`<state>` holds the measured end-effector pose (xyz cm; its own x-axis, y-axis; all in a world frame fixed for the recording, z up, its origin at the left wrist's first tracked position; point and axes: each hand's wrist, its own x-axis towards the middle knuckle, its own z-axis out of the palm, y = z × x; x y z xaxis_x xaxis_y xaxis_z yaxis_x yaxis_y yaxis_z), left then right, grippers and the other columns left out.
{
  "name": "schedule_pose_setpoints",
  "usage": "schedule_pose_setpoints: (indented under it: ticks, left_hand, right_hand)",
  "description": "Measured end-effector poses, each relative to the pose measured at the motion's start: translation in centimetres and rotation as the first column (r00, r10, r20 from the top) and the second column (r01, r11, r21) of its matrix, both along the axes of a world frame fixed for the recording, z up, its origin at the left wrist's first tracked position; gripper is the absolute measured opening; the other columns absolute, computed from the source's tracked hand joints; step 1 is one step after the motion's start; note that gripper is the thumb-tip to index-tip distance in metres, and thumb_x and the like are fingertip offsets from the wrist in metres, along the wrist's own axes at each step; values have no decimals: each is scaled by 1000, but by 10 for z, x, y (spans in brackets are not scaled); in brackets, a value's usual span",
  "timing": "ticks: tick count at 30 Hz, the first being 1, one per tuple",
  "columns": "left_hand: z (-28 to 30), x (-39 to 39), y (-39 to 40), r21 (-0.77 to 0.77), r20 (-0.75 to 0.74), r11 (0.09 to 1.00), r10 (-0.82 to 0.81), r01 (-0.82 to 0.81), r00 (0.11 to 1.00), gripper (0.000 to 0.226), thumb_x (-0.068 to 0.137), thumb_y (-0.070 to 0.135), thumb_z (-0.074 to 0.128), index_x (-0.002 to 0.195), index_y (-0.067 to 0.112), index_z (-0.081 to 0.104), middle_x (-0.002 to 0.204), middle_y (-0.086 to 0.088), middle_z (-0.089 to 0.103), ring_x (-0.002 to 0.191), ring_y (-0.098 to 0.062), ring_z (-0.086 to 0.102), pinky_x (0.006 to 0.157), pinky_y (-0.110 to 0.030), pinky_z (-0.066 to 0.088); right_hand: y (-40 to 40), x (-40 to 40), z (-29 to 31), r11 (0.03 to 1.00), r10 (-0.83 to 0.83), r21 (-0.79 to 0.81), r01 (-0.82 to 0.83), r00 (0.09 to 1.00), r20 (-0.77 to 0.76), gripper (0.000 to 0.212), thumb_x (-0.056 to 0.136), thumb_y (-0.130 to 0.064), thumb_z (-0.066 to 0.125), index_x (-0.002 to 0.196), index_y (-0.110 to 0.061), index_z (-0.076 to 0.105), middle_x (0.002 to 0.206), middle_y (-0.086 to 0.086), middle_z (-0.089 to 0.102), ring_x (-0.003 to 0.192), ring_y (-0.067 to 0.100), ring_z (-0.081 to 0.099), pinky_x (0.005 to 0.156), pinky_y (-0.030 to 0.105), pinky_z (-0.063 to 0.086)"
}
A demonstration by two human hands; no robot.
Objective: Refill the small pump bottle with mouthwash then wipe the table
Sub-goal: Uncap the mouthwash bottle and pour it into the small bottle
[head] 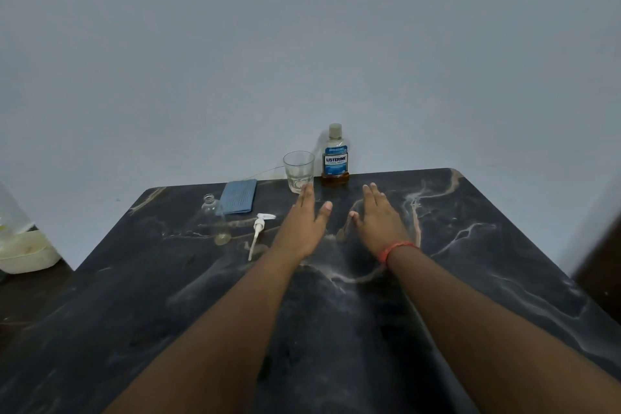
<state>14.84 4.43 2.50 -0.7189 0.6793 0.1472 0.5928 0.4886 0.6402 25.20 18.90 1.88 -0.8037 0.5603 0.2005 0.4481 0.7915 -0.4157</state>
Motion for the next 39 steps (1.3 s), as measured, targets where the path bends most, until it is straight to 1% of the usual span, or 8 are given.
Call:
schedule_pose_setpoints:
  ticks: [3, 8, 14, 17, 22, 28, 32, 39]
  left_hand:
    - [-3, -19, 39, 73, 194, 995, 49, -65, 980, 71, 101, 57, 37, 159, 29, 8, 164, -4, 25, 147, -26, 31, 117, -49, 30]
    - [-8, -57, 93, 153, 309, 981, 66, -118, 949, 57, 105, 34, 43, 157, 21, 22, 159, -4, 36, 144, -25, 36, 116, -42, 31]
    - [-16, -85, 133, 249, 349, 953, 76, -171, 934, 48, 102, 11, 41, 150, 16, 31, 146, -8, 48, 135, -26, 45, 109, -34, 32]
    - [-18, -90, 143, 288, 366, 937, 82, -196, 927, 55, 99, 5, 41, 152, 16, 28, 145, -7, 50, 132, -24, 47, 109, -31, 33]
    - [-21, -89, 145, 289, 390, 940, 55, -179, 919, 67, 98, 2, 42, 157, 20, 17, 149, -7, 46, 136, -23, 44, 117, -38, 30]
    - [-20, -71, 126, 266, 373, 951, 47, -155, 927, 60, 101, 5, 42, 155, 21, 23, 150, -5, 45, 137, -21, 43, 112, -29, 29]
    - [-21, -45, 98, 222, 345, 965, 57, -141, 937, 54, 104, 14, 41, 154, 27, 26, 150, -3, 47, 137, -23, 44, 112, -36, 31]
    - [-23, 23, 27, 208, 266, 964, 106, -164, 958, 47, 105, 21, 44, 150, 29, 34, 145, -1, 53, 129, -21, 50, 98, -32, 39]
  right_hand:
    - [20, -35, -2, 959, -4, -283, -23, 996, -93, 64, 99, -16, 45, 155, -16, 14, 162, 5, 17, 146, 23, 26, 118, 38, 25]
    - [52, -88, -6, 890, -63, -456, -13, 986, -151, 66, 94, -3, 46, 154, -18, 20, 157, 6, 30, 143, 21, 31, 110, 27, 24]
    - [83, -126, -7, 875, -123, -483, 35, 981, -151, 71, 90, 3, 45, 154, -16, 22, 154, 10, 35, 141, 25, 35, 113, 33, 29]
    - [91, -138, -7, 858, -111, -513, -3, 975, -192, 66, 87, 5, 43, 148, -18, 36, 143, 12, 50, 132, 27, 46, 108, 35, 37]
    - [90, -142, -14, 811, -60, -572, -120, 956, -286, 59, 81, 7, 43, 130, -23, 56, 120, 0, 66, 112, 15, 60, 96, 22, 41]
    - [83, -120, -14, 833, -88, -548, -74, 961, -264, 54, 89, 4, 43, 135, -21, 53, 128, 2, 62, 118, 15, 56, 95, 20, 38]
    - [61, -84, -14, 845, -79, -529, -77, 961, -266, 51, 92, 1, 46, 139, -19, 50, 133, 2, 60, 123, 15, 54, 99, 20, 35]
    - [-4, -4, -14, 856, -16, -502, -126, 963, -269, 52, 92, 1, 45, 138, -23, 52, 129, -2, 63, 118, 8, 55, 93, 12, 35]
